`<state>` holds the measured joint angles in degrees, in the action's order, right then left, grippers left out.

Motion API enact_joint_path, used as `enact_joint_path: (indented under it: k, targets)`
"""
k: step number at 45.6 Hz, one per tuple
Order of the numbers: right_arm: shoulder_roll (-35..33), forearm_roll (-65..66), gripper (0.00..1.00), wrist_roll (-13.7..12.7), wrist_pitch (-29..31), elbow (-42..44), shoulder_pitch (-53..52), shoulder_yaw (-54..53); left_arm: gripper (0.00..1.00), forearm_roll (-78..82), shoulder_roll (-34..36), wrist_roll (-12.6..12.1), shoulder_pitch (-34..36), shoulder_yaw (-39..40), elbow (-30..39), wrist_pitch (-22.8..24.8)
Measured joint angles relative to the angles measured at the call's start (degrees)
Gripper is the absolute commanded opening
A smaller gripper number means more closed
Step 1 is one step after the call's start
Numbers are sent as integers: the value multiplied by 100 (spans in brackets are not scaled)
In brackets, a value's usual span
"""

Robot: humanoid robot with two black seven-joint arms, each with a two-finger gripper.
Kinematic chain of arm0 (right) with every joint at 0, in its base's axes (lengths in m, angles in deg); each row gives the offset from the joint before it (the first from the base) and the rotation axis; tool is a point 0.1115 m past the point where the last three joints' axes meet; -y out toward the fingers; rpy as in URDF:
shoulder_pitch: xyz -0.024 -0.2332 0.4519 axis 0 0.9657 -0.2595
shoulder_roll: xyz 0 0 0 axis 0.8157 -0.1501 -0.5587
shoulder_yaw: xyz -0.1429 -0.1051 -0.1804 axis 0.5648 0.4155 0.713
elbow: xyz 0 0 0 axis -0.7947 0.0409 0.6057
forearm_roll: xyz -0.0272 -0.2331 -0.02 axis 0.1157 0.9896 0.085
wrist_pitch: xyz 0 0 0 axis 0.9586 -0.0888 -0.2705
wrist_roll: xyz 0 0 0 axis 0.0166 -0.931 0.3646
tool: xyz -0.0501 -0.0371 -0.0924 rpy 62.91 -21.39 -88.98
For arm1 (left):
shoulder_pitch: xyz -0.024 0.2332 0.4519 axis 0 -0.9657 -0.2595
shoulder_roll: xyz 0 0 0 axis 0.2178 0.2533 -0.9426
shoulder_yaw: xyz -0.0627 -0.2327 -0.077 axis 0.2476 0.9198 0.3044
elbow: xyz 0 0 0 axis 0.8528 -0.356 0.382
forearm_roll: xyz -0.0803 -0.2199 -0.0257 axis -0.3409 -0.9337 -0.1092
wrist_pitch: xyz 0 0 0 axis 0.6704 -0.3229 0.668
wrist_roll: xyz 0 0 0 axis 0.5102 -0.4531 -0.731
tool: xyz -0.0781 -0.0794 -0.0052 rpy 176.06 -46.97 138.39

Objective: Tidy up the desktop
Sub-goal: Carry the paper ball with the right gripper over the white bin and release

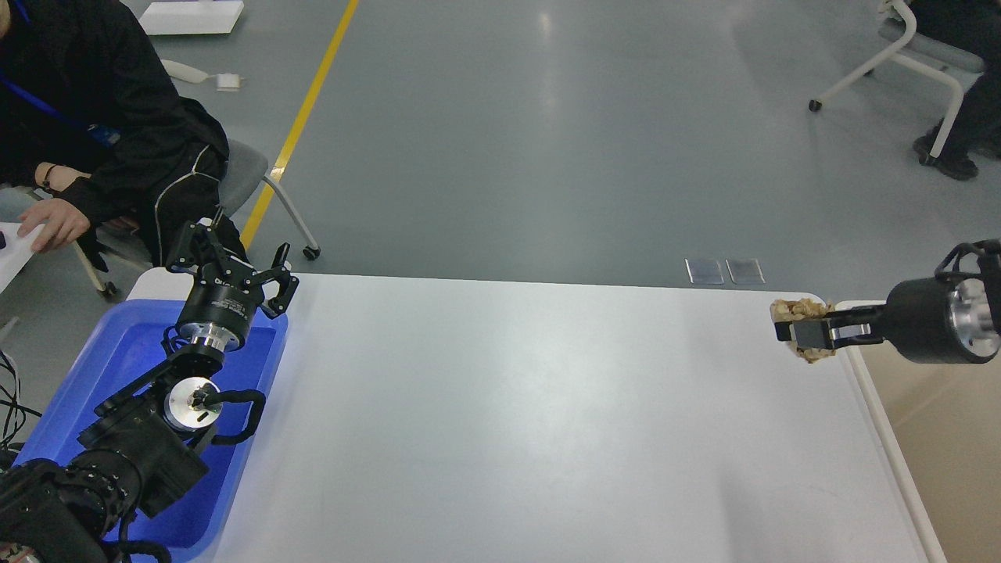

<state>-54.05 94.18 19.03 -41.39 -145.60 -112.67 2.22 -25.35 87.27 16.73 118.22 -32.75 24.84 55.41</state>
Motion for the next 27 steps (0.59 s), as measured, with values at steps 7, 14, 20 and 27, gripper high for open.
enact_joint_path:
  k: [7,14,20,27]
  targets:
    - [-436,-657,0,112,-294,342,210,-82,100,1,-2,0,0,1,1,1]
    - [-728,-1962,0,261,-798,949,797,-114,100,1,-2,0,1,2,-1,0]
    - [-730,-3265,0,373,-1201,1542,1409,-132,100,1,-2,0,1,1,0,0]
    - [-366,-5153,0,500,-1516,2461,2128,-156,100,1,-2,0,1,-1,0,0]
